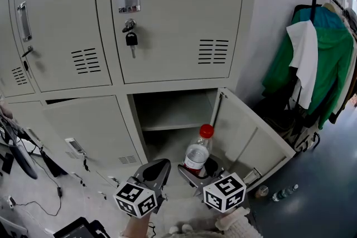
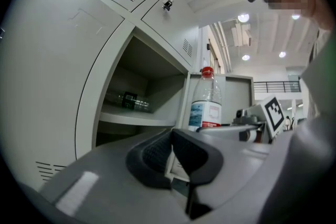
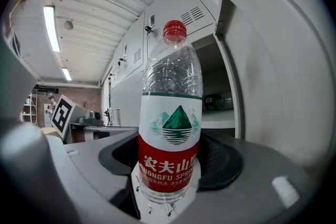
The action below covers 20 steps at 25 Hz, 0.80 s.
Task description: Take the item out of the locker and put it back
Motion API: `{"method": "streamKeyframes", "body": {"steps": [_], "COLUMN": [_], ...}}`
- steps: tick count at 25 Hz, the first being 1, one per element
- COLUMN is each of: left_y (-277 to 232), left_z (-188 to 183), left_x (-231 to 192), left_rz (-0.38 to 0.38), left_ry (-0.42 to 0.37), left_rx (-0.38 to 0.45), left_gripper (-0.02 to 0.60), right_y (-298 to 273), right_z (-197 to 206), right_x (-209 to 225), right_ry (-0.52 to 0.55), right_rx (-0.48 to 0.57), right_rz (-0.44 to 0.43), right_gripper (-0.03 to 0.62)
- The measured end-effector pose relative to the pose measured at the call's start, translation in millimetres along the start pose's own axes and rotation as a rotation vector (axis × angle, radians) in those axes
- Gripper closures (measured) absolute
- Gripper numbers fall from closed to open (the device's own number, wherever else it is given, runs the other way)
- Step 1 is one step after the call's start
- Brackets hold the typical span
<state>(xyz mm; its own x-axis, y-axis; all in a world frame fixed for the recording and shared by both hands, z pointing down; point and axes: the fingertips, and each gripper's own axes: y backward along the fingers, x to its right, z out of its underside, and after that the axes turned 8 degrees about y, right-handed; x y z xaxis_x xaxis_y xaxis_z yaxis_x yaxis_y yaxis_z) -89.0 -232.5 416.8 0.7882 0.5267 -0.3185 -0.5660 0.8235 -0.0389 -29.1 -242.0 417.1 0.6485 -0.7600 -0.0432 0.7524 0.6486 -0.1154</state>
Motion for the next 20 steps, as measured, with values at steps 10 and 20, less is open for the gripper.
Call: {"method": "streamKeyframes", "body": {"steps": [10,20], "left_y": [-8,-2], "left_z": [3,3], "left_x": [1,-12], "left_rz": [0.010,-0.025], "left_ry": [-0.003,0.018], "left_rx": [-0.007,0.012], "left_gripper": [0.574,0.574], "right_y": [-10,-41], "right_z": [3,7], "right_x": [5,5], "right_ry": [-0.021,-0.025], "right_rx": [-0.037,-0.084], "right_rz": [-0.015,-0.054], "right_gripper": [0.281,0.281]}}
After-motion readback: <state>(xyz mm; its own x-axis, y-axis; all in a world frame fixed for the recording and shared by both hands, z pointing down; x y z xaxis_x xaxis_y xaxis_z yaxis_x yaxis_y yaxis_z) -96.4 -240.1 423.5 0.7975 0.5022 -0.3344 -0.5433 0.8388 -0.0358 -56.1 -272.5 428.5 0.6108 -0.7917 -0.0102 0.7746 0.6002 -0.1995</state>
